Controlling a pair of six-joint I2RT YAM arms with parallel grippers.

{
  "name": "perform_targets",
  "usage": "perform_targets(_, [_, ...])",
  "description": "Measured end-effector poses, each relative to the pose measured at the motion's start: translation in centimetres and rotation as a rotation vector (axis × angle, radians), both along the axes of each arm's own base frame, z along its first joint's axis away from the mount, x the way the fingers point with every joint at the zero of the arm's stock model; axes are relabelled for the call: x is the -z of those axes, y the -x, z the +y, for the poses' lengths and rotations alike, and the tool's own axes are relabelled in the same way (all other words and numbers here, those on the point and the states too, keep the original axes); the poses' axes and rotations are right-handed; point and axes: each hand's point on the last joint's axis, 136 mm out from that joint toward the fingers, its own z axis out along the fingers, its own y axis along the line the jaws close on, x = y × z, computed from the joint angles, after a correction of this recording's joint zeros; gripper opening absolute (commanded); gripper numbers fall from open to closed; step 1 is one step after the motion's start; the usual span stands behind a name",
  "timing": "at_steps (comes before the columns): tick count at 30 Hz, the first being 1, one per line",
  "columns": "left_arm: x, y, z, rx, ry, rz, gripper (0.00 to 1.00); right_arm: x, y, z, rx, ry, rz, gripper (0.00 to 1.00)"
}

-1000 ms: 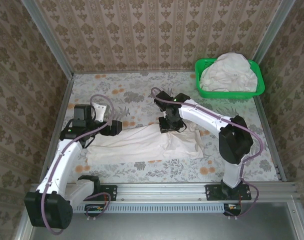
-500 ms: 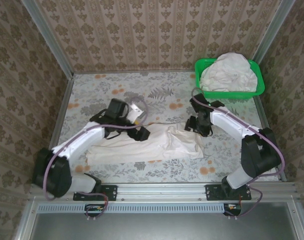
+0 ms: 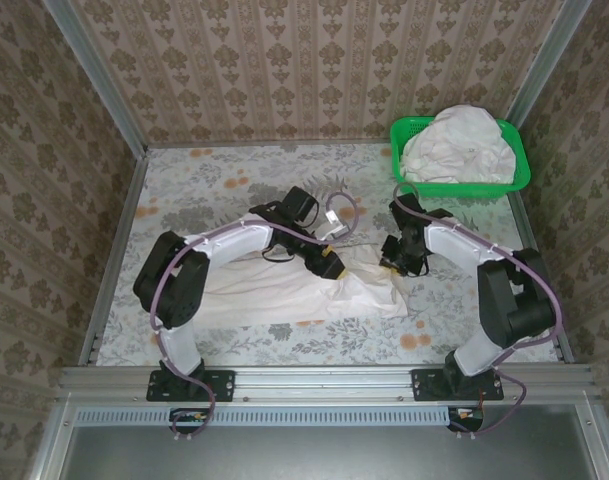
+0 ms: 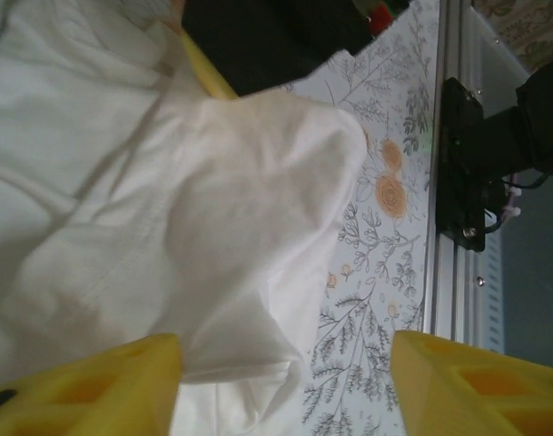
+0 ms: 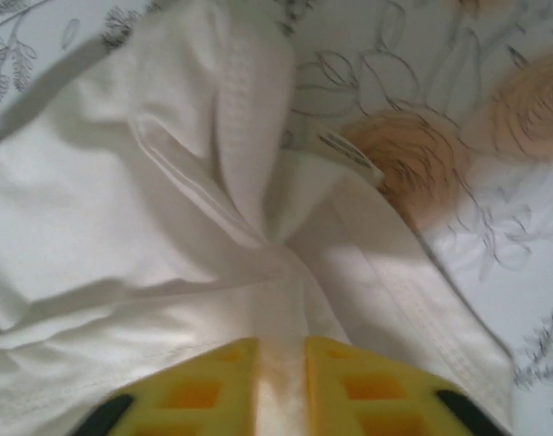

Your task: Fold and stack the t-shirts

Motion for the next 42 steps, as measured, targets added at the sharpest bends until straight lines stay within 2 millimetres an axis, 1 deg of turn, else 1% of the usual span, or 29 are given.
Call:
perform_targets(1, [0.3,0.1,-0.1,-0.004,-0.01,0.014,0.46,0.0,-0.2,0.1,-0.009,-0.002,-0.002,0.0])
perform_targets(2, [0.5,0.2,-0.2,-0.004,-0.014,0.019,0.39,-0.1,-0.4,0.2,-0.011,-0.004,-0.004,0.0])
perform_targets(5, [1.2,0.0,-0.1,-0.033,-0.039,0.03,0.14,-0.5,-0.8,0.3,-0.02,-0.005,-0.022,0.0])
perform_targets(7, [1.7,-0.2,0.1,-0.055,-0.051,0.027,0.05,-0.9,-1.2,0.4,-0.029,-0.007,-0.036,0.0])
perform_targets(8, [2.1,-0.3,0.2,-0.07,-0.063,0.034,0.03,-1.1,-1.4,0.4,-0.033,-0.009,-0.047,0.0])
perform_targets(10, [2.7,-0.2,0.5,-0.087,-0.082,0.045,0.0,-1.6,-1.9,0.6,-0.039,-0.014,-0.073,0.0])
perform_targets(15, [3.9,-0.5,0.9,-0.128,-0.113,0.045,0.0,-3.3,-3.2,0.8,-0.047,-0.023,-0.165,0.0])
perform_targets(19, [4.9,-0.7,1.7,-0.157,-0.141,0.047,0.0,-5.0,-4.7,0.7,-0.041,-0.022,-0.262,0.0])
perform_targets(22, [5.6,-1.1,2.4,-0.182,-0.164,0.046,0.0,-5.1,-5.6,0.7,-0.038,-0.014,-0.299,0.0])
perform_targets(24, [5.8,-1.4,2.9,-0.199,-0.174,0.043,0.0,-4.5,-6.0,0.8,-0.037,-0.01,-0.296,0.0])
perform_targets(26, [5.7,-1.9,3.1,-0.213,-0.176,0.037,0.0,-3.3,-6.4,0.8,-0.037,-0.002,-0.273,0.05])
perform_targets(27, [5.7,-1.9,3.2,-0.216,-0.178,0.035,0.0,-2.7,-6.5,0.8,-0.037,0.002,-0.262,0.12])
perform_targets(28, [5.7,-2.1,3.3,-0.221,-0.179,0.032,0.0,-2.0,-6.6,0.9,-0.038,0.006,-0.244,0.26])
perform_targets(29, [5.7,-2.2,3.4,-0.224,-0.182,0.03,0.0,-1.4,-6.6,0.9,-0.04,0.011,-0.229,0.37])
perform_targets(30, [5.7,-2.2,3.4,-0.225,-0.183,0.028,0.0,-1.0,-6.6,0.9,-0.042,0.015,-0.218,0.44])
perform_targets(31, [5.7,-2.3,3.4,-0.229,-0.185,0.022,0.04,-0.8,-6.5,0.8,-0.048,0.021,-0.214,0.5])
perform_targets(32, [5.5,-2.5,3.5,-0.235,-0.186,0.011,0.09,-0.8,-6.4,0.7,-0.052,0.03,-0.213,0.53])
perform_targets(33, [5.3,-2.6,3.6,-0.243,-0.187,-0.003,0.16,-1.0,-6.4,0.6,-0.055,0.036,-0.22,0.56])
perform_targets(34, [4.7,-2.8,3.7,-0.256,-0.181,-0.02,0.27,-1.6,-6.3,0.6,-0.062,0.044,-0.233,0.58])
perform_targets(35, [3.9,-2.9,3.9,-0.268,-0.169,-0.044,0.34,-2.3,-6.2,0.6,-0.069,0.05,-0.253,0.6])
perform_targets(36, [3.2,-3.0,4.2,-0.279,-0.155,-0.063,0.39,-3.1,-6.1,0.6,-0.075,0.056,-0.277,0.61])
perform_targets(37, [2.3,-3.2,4.7,-0.3,-0.138,-0.086,0.48,-4.2,-5.9,0.8,-0.091,0.062,-0.31,0.61])
perform_targets(39, [0.5,-3.7,5.9,-0.344,-0.102,-0.132,0.63,-6.2,-5.2,1.6,-0.126,0.066,-0.367,0.61])
perform_targets(40, [-0.2,-4.1,6.6,-0.37,-0.087,-0.153,0.7,-7.1,-4.7,2.4,-0.155,0.065,-0.395,0.6])
perform_targets(41, [-0.8,-4.6,7.4,-0.403,-0.076,-0.168,0.76,-7.7,-4.2,3.3,-0.188,0.06,-0.413,0.59])
perform_targets(42, [-1.2,-4.9,8.2,-0.426,-0.072,-0.183,0.8,-7.9,-3.8,4.1,-0.217,0.055,-0.421,0.59])
